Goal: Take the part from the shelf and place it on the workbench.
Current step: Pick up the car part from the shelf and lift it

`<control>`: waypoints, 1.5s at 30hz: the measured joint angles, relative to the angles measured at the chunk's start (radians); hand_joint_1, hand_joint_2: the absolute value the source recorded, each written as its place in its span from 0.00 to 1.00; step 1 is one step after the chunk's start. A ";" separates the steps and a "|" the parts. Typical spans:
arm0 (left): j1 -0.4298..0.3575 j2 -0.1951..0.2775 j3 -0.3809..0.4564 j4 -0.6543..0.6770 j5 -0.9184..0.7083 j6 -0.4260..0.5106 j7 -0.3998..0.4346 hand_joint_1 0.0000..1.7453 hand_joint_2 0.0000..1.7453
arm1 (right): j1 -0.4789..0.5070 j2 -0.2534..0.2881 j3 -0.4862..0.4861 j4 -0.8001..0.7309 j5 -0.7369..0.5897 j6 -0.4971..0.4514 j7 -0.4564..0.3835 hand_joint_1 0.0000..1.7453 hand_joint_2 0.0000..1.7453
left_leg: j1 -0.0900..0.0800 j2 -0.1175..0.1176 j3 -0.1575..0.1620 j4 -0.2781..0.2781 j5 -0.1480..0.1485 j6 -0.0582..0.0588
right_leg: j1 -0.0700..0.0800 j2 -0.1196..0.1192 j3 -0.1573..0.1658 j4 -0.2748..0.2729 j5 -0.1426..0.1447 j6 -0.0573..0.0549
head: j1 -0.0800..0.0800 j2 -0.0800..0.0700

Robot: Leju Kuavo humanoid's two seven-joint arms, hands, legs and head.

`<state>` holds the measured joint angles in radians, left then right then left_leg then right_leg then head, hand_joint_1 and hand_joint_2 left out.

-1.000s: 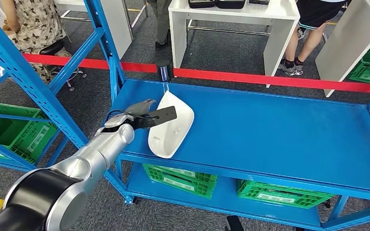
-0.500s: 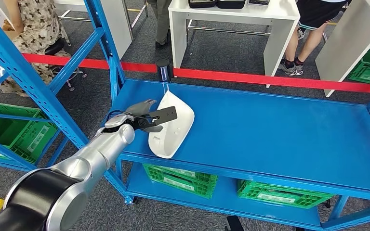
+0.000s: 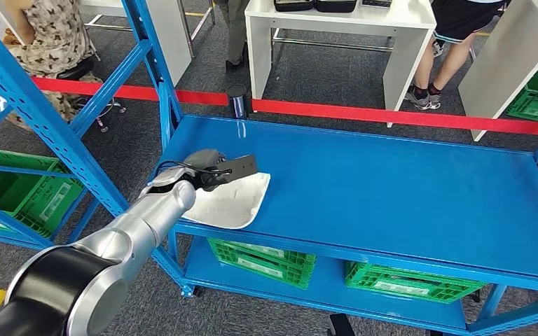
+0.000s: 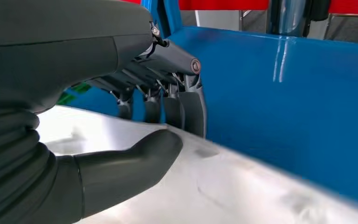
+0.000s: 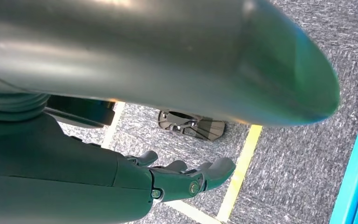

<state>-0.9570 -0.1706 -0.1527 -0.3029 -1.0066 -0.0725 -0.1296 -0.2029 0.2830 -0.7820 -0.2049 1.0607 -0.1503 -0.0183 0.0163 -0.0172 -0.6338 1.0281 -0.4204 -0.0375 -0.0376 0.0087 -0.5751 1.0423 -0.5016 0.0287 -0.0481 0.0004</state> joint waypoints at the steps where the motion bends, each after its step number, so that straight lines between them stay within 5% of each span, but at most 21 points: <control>1: 0.001 0.000 0.000 0.000 0.000 0.000 -0.001 1.00 1.00 | 0.000 0.000 0.000 0.000 0.000 0.000 0.000 0.00 0.00 | 0.000 0.000 0.000 0.000 0.000 0.000 | 0.000 0.000 0.000 0.000 0.000 0.000 | 0.000 0.000; 19: 0.004 -0.005 0.006 0.000 0.000 -0.001 -0.007 1.00 1.00 | 0.000 -0.001 0.000 0.000 -0.002 -0.003 0.000 0.00 0.00 | 0.000 0.000 0.000 0.000 0.000 0.000 | 0.000 0.000 0.000 0.000 0.000 0.000 | 0.000 0.000; 20: 0.004 -0.005 0.006 0.000 0.000 -0.001 -0.007 0.95 1.00 | 0.000 -0.001 0.000 0.000 -0.002 -0.003 0.000 0.00 0.00 | 0.000 0.000 0.000 0.000 0.000 0.000 | 0.000 0.000 0.000 0.000 0.000 0.000 | 0.000 0.000; 24: 0.004 -0.005 0.006 0.000 0.000 -0.001 -0.008 0.00 1.00 | 0.000 -0.001 0.000 0.000 -0.002 -0.003 0.000 0.00 0.00 | 0.000 0.000 0.000 0.000 0.000 0.000 | 0.000 0.000 0.000 0.000 0.000 0.000 | 0.000 0.000; 45: 0.009 -0.005 0.006 0.001 -0.002 -0.001 -0.008 0.00 1.00 | 0.000 -0.001 0.000 0.000 0.000 -0.005 0.001 0.00 0.00 | 0.000 0.000 0.000 0.000 0.000 0.000 | 0.000 0.000 0.000 0.000 0.000 0.000 | 0.000 0.000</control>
<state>-0.9484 -0.1755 -0.1465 -0.3021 -1.0091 -0.0736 -0.1377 -0.2034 0.2815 -0.7820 -0.2052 1.0611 -0.1556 -0.0175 0.0163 -0.0174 -0.6342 1.0281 -0.4204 -0.0375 -0.0376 0.0087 -0.5751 1.0420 -0.5016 0.0288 -0.0481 0.0004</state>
